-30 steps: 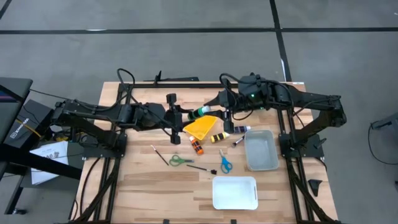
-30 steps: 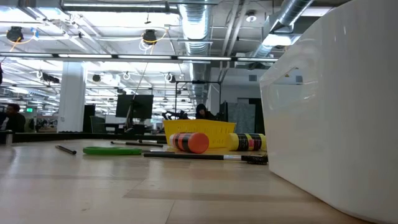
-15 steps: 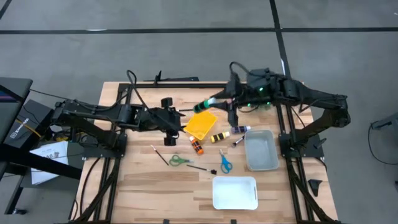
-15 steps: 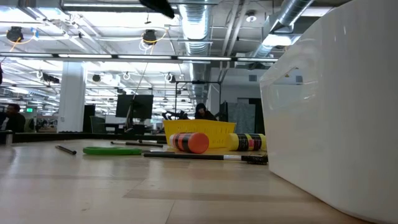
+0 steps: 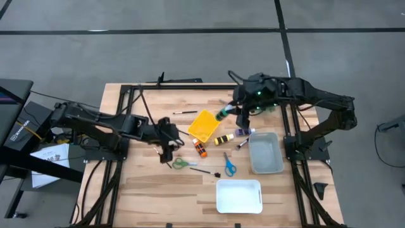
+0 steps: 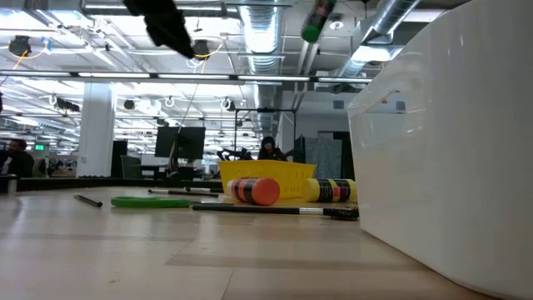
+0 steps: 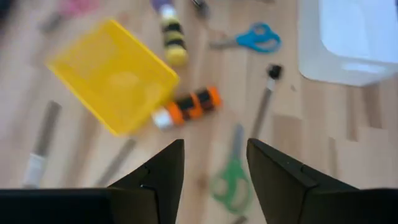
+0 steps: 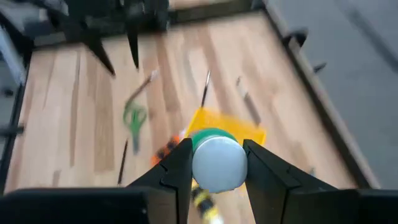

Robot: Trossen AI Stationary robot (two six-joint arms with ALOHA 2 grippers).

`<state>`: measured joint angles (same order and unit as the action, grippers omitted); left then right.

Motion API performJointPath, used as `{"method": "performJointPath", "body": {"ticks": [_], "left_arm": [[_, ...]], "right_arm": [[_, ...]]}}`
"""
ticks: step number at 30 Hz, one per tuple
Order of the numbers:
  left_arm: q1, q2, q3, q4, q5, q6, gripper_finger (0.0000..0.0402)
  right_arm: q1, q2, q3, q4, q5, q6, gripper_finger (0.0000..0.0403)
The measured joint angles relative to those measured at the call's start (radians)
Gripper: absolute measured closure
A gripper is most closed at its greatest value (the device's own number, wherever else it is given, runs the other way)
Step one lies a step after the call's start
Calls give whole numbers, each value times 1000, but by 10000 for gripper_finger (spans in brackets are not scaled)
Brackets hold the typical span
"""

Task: Pick & Place Paint Supplies
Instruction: Put the green paint bottle into the yellow bin

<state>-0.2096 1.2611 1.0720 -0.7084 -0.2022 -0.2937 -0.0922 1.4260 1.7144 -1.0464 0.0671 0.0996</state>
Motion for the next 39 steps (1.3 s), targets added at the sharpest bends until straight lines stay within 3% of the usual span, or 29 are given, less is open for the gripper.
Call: {"method": "performJointPath", "body": {"ticks": [7, 20, 39], "left_arm": [[-80, -2, -73, 69, 16, -133, 253], [-97, -2, -77, 124, 11, -142, 275], [-97, -2, -77, 113, 7, -138, 286]], "right_arm": [[13, 105, 0, -30, -33, -11, 294], [-18, 336, 1, 122, -43, -107, 294], [-115, 462, -19, 219, -18, -223, 294]]}}
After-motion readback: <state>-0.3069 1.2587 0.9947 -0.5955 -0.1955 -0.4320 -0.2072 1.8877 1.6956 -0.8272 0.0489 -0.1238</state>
